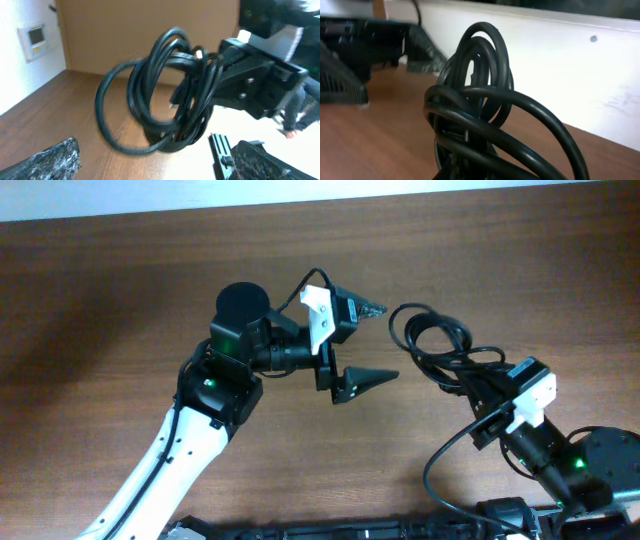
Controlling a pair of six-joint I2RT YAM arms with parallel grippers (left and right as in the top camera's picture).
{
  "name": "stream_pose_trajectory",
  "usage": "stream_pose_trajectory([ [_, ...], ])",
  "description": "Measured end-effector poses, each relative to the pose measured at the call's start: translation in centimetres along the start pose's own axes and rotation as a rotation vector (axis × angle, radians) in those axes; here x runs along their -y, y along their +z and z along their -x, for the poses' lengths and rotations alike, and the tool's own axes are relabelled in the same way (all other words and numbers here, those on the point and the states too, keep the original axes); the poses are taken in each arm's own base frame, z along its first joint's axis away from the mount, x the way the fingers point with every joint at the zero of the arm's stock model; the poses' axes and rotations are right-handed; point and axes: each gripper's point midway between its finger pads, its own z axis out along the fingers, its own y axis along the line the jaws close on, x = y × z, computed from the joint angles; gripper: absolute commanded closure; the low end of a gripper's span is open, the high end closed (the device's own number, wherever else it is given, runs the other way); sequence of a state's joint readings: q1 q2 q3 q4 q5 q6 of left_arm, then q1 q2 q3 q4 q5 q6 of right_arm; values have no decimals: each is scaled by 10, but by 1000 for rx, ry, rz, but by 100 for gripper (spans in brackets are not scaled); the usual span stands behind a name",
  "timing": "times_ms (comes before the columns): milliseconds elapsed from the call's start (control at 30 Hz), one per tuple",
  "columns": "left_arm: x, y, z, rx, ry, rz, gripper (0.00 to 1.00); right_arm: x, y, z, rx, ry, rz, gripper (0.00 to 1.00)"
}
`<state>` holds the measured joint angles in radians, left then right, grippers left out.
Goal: Untangle cables
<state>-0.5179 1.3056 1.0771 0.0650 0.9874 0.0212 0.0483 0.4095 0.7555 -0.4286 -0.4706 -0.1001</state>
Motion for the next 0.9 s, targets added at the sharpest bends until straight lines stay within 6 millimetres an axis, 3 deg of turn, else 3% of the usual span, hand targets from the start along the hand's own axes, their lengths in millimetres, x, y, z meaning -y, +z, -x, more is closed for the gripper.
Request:
stream_pose_trajectory([
  [367, -29, -1, -1, 32, -432, 174, 1, 4, 0, 14, 56, 97, -19, 96],
  [700, -9, 21, -2, 27, -517, 152, 0, 4, -1, 26, 104, 158, -12, 96],
  [800, -10, 21, -2, 30, -525, 160, 16, 4, -1, 26, 105, 172, -12, 96],
  [900, -11, 21, -1, 33, -525, 163, 21, 1, -2, 31, 121, 169, 10, 96],
])
